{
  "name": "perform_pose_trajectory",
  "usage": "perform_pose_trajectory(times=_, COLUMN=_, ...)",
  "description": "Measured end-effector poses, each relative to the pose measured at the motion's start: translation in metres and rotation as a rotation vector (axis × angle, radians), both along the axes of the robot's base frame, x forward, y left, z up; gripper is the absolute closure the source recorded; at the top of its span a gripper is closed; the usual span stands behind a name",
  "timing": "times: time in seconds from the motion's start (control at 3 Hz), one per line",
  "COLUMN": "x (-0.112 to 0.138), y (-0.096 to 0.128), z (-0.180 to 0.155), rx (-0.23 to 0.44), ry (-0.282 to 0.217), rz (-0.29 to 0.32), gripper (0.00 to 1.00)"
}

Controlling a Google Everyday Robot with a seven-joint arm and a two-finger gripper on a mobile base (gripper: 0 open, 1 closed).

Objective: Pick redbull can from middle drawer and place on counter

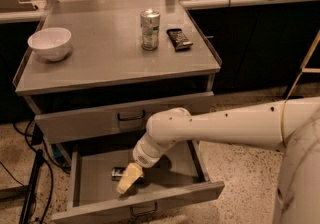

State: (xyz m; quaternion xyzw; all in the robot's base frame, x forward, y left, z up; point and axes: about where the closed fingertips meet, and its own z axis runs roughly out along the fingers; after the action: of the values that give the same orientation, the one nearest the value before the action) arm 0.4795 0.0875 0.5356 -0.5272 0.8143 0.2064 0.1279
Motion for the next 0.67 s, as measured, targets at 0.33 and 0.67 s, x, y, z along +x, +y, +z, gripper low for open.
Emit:
perform_pose_trajectory(times=0.33, x=0.000, y=0.000, z=0.000, rx=0.000, ry=0.000, rz=0.000, gripper=0.00)
perform_pose_trajectory(times=0.67, x=-0.006, y=0.006, z=-0.020, rx=0.014, ry=0.039, rz=-0.014, gripper=0.00)
